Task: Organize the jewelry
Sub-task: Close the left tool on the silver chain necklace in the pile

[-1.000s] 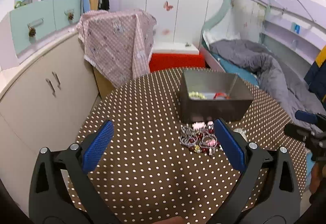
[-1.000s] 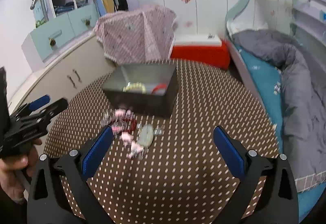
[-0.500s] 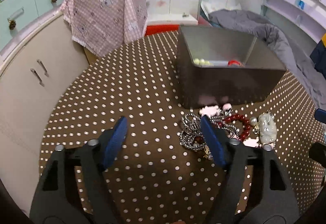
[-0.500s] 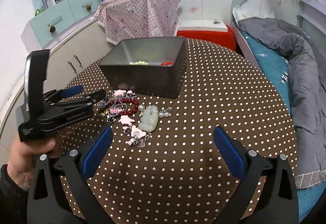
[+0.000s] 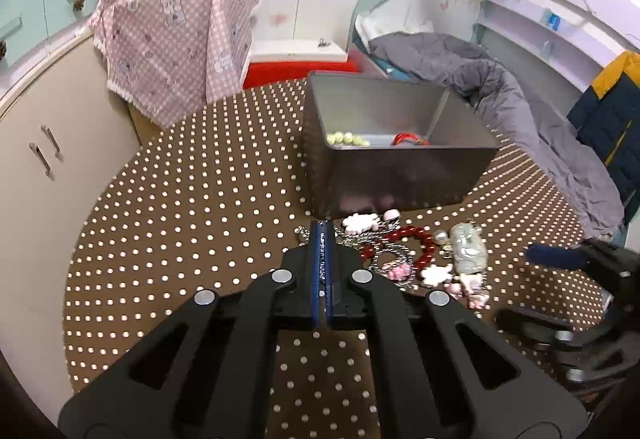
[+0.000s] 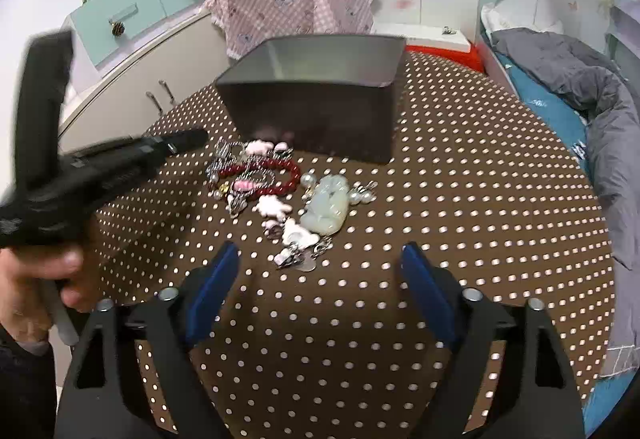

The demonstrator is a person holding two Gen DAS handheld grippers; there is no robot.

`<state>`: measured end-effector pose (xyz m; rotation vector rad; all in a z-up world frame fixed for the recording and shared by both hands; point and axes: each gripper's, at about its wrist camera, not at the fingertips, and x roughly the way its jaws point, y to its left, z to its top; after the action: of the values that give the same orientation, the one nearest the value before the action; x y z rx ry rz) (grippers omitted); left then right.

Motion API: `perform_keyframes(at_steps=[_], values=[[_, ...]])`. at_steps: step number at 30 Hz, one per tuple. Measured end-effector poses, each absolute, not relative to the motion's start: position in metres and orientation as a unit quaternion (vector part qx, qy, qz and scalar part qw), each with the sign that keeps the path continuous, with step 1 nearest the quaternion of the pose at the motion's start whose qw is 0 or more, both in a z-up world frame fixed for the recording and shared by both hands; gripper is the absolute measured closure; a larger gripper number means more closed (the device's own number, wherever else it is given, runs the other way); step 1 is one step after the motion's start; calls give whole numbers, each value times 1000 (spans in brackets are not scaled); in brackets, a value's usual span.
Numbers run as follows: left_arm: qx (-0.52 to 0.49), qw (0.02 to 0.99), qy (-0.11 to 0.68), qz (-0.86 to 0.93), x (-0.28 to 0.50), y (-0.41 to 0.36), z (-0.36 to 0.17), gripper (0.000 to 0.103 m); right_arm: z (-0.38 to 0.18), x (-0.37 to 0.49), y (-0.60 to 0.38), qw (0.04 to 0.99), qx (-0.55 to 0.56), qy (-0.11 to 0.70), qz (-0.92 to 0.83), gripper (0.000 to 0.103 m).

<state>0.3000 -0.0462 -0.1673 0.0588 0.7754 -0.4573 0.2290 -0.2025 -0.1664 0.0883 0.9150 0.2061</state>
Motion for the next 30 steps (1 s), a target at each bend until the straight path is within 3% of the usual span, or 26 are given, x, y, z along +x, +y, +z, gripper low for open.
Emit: perform_keyframes(at_steps=[5,13,15,16,17,21,22,23,28,29,30], values=[[23,903,370,-218,299,-39,-164,101,-170,233,-190,889,33,443,110,37],[32,895,394,-206,303,-45,-178,100,-172,235,-188,888,32,446,109,37],[25,892,405,-198,310,-48,-183,84,-172,234,-189,888,34,446,107,37],[23,894,405,-191,312,-50,-185,44,-172,234,-190,888,34,447,106,37],[20,900,396,-180,312,-50,-185,21,-172,234,-191,888,34,446,105,37],[15,901,398,-172,314,-52,-189,21,-172,232,-196,888,39,447,100,37],[13,899,403,-172,316,-52,-190,29,-173,233,-197,888,39,447,100,37],[9,895,410,-174,319,-51,-191,44,-173,233,-197,888,39,447,100,37],[23,888,423,-177,324,-59,-196,67,-174,234,-194,888,40,447,102,37],[28,888,422,-183,323,-61,-196,83,-174,234,-193,887,41,447,104,37],[32,886,421,-193,322,-64,-196,89,-174,234,-192,887,41,447,106,37]])
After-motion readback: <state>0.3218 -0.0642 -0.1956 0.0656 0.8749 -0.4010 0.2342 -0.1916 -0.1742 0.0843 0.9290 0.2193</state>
